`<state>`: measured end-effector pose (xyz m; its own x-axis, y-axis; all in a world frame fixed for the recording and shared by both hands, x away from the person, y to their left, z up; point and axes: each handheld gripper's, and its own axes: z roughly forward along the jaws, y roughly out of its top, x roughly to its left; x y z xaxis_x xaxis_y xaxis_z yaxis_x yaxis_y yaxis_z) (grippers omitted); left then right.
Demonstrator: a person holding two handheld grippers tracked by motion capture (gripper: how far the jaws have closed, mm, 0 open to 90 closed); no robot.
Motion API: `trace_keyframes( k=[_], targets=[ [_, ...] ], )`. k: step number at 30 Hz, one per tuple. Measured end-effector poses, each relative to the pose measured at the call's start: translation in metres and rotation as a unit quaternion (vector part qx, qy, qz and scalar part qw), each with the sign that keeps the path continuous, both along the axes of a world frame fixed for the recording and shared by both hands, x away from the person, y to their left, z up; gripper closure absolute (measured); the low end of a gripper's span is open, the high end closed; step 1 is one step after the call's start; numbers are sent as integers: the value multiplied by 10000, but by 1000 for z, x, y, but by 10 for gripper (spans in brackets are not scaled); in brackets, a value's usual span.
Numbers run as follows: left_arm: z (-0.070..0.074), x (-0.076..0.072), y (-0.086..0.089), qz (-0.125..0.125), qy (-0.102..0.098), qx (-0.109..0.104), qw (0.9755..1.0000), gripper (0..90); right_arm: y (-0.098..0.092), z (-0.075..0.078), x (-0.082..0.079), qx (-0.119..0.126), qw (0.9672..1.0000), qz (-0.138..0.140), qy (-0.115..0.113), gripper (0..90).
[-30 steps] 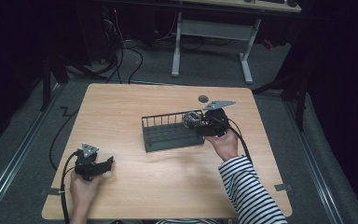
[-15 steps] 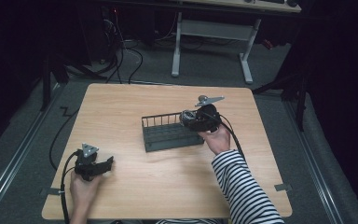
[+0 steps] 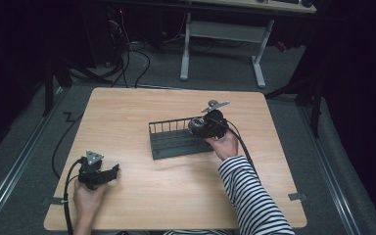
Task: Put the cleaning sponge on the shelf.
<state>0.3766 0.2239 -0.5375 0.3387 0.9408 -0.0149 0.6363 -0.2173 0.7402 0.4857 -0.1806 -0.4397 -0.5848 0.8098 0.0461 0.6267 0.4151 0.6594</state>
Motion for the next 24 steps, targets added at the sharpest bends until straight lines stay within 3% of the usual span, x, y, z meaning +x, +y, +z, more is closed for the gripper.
trace_keyframes(
  k=[9, 24],
  targets=[
    [0, 0, 0, 0, 0, -1, 10000, 256, 6, -6, 3, -203, 9998, -31, 85, 408],
    [0, 0, 0, -1, 0, -1, 10000, 256, 8, -5, 2, -270, 9996, 19, 90, 319]
  ],
)
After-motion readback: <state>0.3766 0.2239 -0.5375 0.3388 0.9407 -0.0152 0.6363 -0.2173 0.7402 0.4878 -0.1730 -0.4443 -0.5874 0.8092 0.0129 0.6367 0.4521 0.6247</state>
